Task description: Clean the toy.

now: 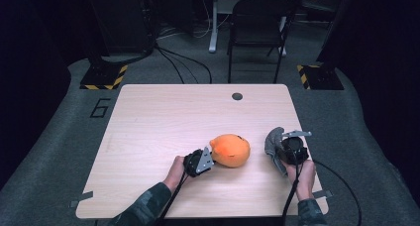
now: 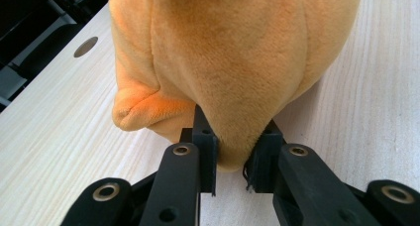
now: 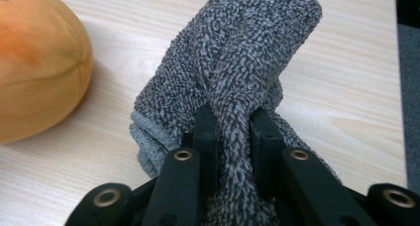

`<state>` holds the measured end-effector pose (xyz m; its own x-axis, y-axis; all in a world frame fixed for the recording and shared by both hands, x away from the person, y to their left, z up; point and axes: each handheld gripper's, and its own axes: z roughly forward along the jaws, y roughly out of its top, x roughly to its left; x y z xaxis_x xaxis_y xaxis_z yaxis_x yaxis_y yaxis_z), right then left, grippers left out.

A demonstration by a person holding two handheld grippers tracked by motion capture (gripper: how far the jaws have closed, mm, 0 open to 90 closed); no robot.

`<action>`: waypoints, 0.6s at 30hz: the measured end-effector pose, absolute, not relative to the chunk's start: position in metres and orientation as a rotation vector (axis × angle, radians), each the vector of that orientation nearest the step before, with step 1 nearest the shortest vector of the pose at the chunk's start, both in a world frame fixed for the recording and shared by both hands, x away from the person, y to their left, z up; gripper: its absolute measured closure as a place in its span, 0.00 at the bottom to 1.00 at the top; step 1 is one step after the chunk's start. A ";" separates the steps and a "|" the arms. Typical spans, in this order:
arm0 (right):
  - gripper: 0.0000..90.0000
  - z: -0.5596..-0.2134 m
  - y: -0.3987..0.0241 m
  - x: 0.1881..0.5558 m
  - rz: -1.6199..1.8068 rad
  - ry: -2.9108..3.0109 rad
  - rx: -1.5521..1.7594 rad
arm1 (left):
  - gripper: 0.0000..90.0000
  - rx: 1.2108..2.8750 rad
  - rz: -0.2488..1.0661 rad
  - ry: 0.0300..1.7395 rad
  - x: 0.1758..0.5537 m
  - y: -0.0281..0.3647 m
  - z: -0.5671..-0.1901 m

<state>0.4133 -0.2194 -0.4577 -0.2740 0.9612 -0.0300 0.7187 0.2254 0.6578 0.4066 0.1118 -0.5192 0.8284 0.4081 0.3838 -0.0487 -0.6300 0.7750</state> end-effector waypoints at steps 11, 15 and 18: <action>0.86 -0.454 -0.227 0.414 0.776 2.040 1.558 | 0.90 1.912 0.290 0.506 0.415 0.127 -0.487; 0.86 -0.451 -0.229 0.413 0.796 2.026 1.556 | 0.90 1.870 0.181 0.573 0.415 0.133 -0.470; 0.86 -0.445 -0.228 0.412 0.803 2.025 1.548 | 0.90 1.854 0.095 0.621 0.416 0.136 -0.464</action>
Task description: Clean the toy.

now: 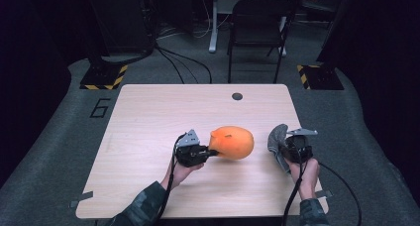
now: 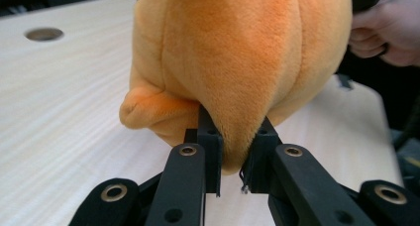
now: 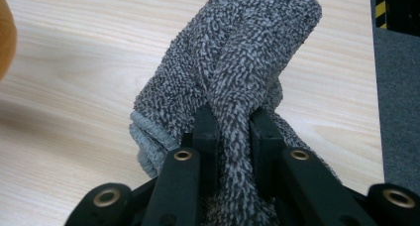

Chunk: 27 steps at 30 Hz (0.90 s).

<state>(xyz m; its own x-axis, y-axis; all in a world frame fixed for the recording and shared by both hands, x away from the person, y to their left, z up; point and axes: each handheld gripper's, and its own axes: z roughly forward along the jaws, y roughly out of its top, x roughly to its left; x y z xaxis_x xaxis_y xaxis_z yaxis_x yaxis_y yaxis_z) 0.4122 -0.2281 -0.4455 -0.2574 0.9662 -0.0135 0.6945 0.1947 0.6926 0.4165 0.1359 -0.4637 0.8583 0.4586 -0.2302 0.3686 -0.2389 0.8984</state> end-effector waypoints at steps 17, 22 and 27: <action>0.86 -0.385 -0.147 0.391 1.002 2.164 1.248 | 0.89 1.922 -0.116 0.802 0.431 0.125 -0.494; 0.86 -0.377 -0.089 0.388 1.034 2.269 1.112 | 0.89 1.929 -0.103 0.793 0.429 0.124 -0.495; 0.86 -0.393 -0.069 0.398 0.939 2.295 1.083 | 0.89 1.948 -0.094 0.789 0.430 0.123 -0.499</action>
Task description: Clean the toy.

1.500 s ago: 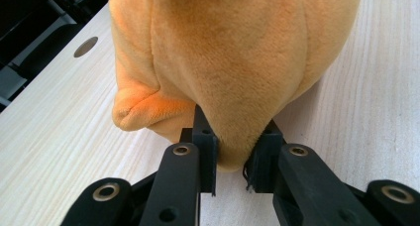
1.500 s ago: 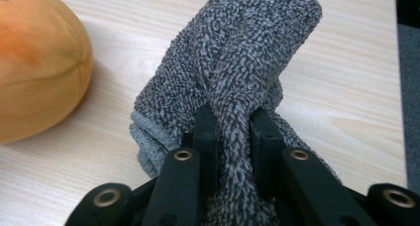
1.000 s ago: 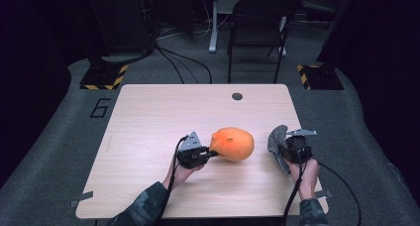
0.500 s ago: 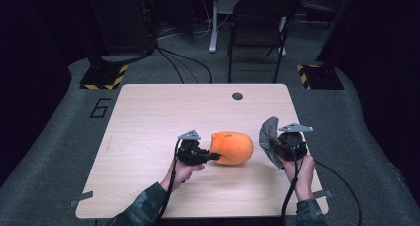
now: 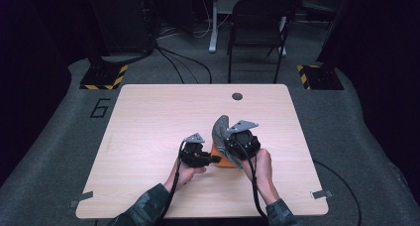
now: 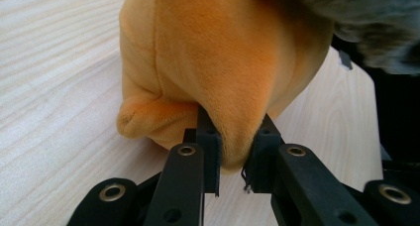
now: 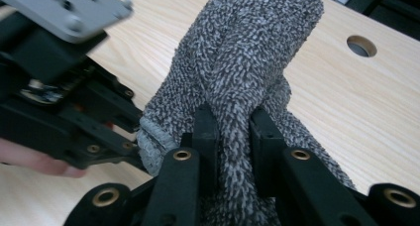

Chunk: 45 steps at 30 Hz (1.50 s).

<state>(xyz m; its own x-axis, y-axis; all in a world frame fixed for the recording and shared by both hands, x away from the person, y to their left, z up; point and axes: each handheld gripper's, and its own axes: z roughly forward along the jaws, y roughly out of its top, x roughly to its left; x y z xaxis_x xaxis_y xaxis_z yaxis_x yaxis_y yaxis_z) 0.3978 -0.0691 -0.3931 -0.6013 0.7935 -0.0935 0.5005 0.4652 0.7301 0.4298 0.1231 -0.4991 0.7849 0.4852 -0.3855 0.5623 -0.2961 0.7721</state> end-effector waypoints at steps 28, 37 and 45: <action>0.86 -0.477 -0.165 0.440 0.658 2.237 1.488 | 0.87 1.924 -0.106 0.768 0.429 0.122 -0.504; 0.85 -0.401 -0.165 0.411 0.945 2.125 1.372 | 0.87 1.917 -0.097 0.766 0.429 0.121 -0.504; 0.85 -0.382 -0.092 0.385 1.036 2.249 1.112 | 0.87 1.919 -0.084 0.758 0.428 0.119 -0.504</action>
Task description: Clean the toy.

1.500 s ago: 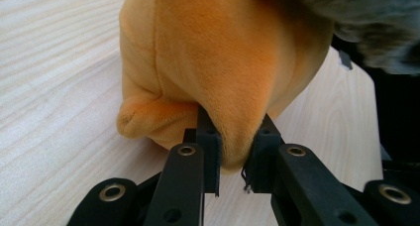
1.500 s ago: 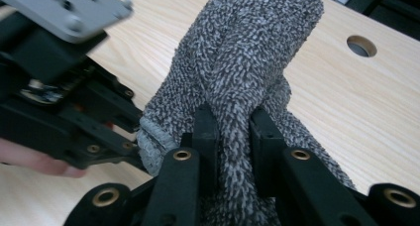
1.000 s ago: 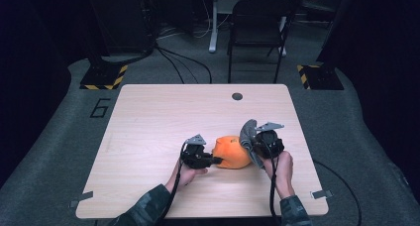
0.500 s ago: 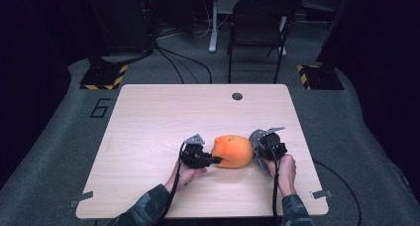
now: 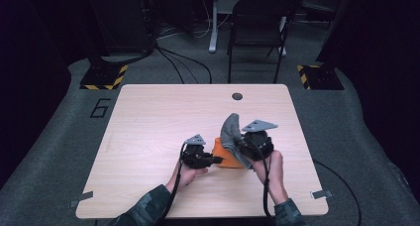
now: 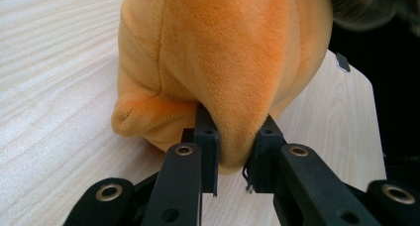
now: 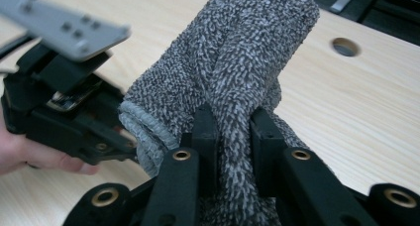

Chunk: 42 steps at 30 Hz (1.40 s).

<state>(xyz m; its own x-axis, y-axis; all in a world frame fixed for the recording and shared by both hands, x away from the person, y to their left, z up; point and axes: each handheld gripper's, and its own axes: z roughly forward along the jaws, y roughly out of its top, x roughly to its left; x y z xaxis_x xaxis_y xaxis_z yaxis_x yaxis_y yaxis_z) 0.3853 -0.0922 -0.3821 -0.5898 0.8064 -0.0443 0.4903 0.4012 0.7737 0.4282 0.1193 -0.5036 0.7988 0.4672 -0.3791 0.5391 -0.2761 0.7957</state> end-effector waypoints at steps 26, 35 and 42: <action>0.85 -0.409 -0.111 0.401 0.803 2.198 1.175 | 0.87 1.919 -0.094 0.748 0.429 0.118 -0.506; 0.85 -0.429 -0.142 0.416 0.740 2.165 1.314 | 0.87 1.916 -0.100 0.754 0.428 0.117 -0.505; 0.85 -0.453 -0.155 0.428 0.691 2.176 1.393 | 0.87 1.914 -0.100 0.753 0.428 0.117 -0.505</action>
